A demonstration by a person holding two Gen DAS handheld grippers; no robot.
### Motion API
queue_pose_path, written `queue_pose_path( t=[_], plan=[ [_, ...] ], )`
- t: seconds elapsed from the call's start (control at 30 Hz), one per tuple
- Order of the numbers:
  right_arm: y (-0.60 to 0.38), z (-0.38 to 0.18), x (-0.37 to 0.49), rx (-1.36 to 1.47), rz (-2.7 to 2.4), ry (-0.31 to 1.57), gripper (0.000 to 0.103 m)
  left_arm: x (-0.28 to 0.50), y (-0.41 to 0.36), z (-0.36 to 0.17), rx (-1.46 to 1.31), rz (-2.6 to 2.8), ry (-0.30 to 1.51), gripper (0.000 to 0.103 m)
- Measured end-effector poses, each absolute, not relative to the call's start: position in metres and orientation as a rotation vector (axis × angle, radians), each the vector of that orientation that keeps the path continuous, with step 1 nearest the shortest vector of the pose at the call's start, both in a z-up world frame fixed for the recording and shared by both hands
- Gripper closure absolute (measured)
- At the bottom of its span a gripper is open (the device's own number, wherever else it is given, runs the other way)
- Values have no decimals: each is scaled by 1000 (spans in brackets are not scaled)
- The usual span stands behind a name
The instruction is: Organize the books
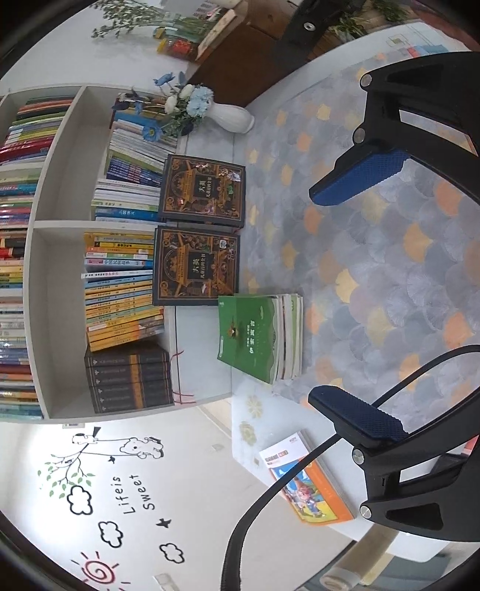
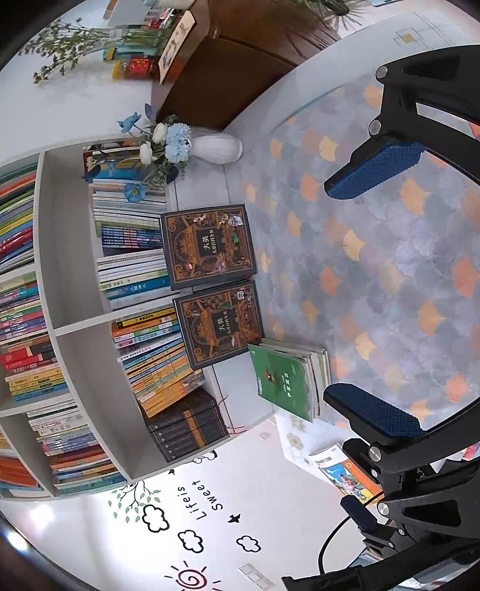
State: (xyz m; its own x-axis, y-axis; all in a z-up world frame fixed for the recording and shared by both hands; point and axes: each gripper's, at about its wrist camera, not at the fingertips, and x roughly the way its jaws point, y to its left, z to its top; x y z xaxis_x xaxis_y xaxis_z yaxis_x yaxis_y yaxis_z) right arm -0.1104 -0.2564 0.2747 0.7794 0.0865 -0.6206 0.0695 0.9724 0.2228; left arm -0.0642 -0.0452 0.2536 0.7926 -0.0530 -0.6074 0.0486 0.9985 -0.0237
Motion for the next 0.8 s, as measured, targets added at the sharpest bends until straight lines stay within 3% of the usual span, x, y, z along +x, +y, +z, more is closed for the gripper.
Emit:
queue_pose_path(
  t=[0.27, 0.8],
  plan=[
    [-258, 275, -105, 233, 11, 673, 4, -62, -39, 265, -23, -44, 599, 2],
    [-258, 271, -100, 256, -14, 696, 4, -46, -42, 257, -19, -91, 665, 2]
  ],
)
